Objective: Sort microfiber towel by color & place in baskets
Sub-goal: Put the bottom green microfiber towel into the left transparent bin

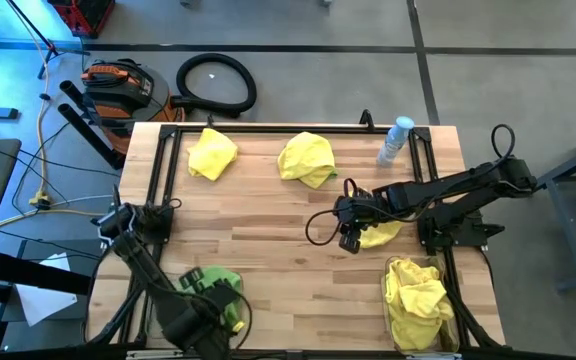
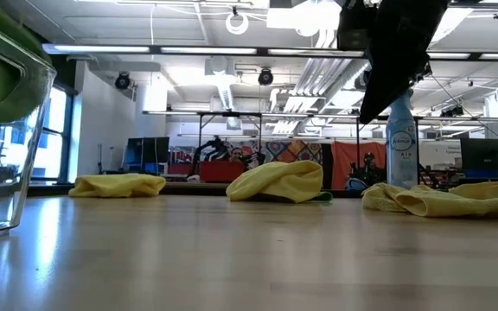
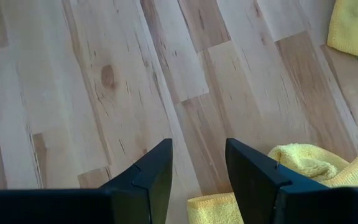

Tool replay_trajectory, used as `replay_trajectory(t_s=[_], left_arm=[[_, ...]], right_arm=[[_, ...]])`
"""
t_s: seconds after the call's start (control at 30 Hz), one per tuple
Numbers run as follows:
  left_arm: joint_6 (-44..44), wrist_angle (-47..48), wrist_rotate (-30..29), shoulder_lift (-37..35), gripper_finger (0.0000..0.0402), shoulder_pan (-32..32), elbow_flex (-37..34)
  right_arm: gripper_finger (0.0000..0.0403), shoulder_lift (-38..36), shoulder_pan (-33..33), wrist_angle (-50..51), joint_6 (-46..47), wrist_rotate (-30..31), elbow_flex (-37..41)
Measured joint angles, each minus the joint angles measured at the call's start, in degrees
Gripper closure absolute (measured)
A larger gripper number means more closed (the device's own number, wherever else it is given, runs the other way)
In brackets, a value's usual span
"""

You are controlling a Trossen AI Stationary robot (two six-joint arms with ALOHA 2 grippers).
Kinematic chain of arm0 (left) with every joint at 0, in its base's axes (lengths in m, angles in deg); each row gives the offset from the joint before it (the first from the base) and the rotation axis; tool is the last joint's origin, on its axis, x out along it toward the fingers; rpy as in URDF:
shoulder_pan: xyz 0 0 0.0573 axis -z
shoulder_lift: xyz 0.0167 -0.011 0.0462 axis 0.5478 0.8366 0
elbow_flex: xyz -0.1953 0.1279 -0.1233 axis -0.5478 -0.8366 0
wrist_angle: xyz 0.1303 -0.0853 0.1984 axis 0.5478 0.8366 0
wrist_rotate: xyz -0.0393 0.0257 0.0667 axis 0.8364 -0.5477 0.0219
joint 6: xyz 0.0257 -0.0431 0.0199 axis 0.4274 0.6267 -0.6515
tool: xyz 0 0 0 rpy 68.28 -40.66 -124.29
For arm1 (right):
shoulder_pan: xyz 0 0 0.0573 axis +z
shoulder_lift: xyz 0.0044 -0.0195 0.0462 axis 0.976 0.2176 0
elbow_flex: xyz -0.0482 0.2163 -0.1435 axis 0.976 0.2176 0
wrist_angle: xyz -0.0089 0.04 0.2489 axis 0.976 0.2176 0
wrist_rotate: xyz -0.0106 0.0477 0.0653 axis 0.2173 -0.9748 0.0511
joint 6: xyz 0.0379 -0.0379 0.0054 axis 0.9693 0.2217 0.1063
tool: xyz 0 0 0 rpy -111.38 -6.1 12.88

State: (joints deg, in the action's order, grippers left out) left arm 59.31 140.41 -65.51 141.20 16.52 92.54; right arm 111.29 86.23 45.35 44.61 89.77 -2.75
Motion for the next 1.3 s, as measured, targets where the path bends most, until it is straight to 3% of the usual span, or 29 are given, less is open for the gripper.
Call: replay_trajectory(t_s=[0.2, 0.5, 0.7, 1.0, 1.3], left_arm=[[-5.4, -2.4, -2.0, -0.1, 0.0401, -1.6, -0.9], [-10.9, -15.5, -5.3, 0.0, 0.0401, 1.5, -9.8], [-14.8, -21.2, -3.1, 0.0, 0.0401, 1.4, -15.7], [-13.9, -34.5, -2.2, -2.1, 0.0401, 0.9, -24.9], [-9.9, -34.2, -0.7, -2.8, 0.038, 0.1, -25.0]], right_arm=[[0.0258, 0.0, 0.0, -0.1, 0.9, -0.1, 0.0], [0.0258, 0.0, 0.0, -0.1, 0.8, -0.3, 0.0], [0.0258, 0.0, 0.0, -0.1, 0.6, -0.3, 0.0], [0.0258, 0.0, 0.0, -0.6, 0.8, -0.3, 0.0], [0.0258, 0.0, 0.0, -1.1, 2.1, -0.3, 0.0]])
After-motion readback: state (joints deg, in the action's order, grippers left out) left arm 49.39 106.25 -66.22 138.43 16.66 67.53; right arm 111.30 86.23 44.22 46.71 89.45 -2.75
